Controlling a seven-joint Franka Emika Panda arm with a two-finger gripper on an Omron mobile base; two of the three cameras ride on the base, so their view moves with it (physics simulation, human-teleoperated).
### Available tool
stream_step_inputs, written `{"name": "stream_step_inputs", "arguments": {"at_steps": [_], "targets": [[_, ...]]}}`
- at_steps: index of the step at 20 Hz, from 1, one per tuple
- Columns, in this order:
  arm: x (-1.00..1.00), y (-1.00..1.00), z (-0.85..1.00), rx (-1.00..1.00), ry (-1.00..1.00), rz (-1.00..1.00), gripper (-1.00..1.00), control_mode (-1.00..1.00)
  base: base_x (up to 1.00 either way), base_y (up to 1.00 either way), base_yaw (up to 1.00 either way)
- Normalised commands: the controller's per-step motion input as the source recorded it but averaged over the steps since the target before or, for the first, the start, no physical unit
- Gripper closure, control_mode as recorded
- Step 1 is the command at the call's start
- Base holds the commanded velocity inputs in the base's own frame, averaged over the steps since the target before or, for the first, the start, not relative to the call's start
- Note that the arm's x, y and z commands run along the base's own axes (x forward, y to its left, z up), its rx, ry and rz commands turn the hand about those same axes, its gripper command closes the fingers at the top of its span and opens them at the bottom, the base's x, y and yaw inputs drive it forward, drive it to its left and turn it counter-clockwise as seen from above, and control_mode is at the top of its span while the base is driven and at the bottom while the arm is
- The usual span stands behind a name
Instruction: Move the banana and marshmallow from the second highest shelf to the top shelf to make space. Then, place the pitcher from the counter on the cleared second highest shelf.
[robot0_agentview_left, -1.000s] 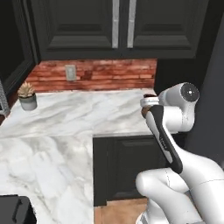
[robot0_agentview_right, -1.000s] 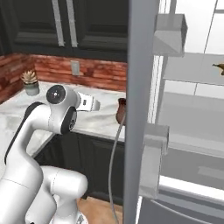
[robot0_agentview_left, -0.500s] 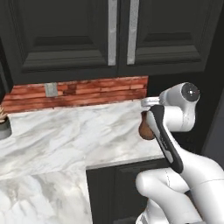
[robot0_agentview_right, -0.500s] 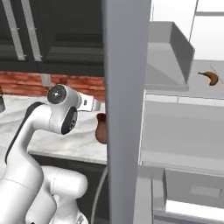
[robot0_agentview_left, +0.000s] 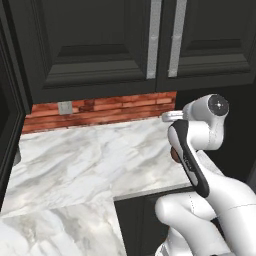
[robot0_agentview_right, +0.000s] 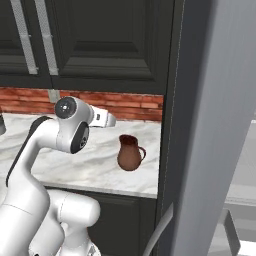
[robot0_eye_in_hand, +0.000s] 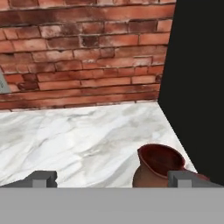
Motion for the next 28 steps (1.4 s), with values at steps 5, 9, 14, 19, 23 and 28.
{"name": "stream_step_inputs", "arguments": {"at_steps": [5,9,14,19,23,28], "targets": [[0.00,0.00,0.00,-0.02,0.00,0.06,-1.00,-1.00,0.00,0.00,0.00],[-0.16,-0.11,-0.14,-0.21,0.04,0.23,-1.00,-1.00,0.00,0.00,0.00],[-0.23,-0.28,-0.30,-0.26,0.07,0.23,-1.00,-1.00,0.00,0.00,0.00],[-0.08,-0.26,-0.23,-0.31,0.12,0.17,-1.00,-1.00,0.00,0.00,0.00],[0.00,-0.39,-0.34,-0.29,0.11,0.26,-1.00,-1.00,0.00,0.00,0.00],[0.00,-0.41,-0.43,-0.28,0.10,0.33,-1.00,-1.00,0.00,0.00,0.00]]}}
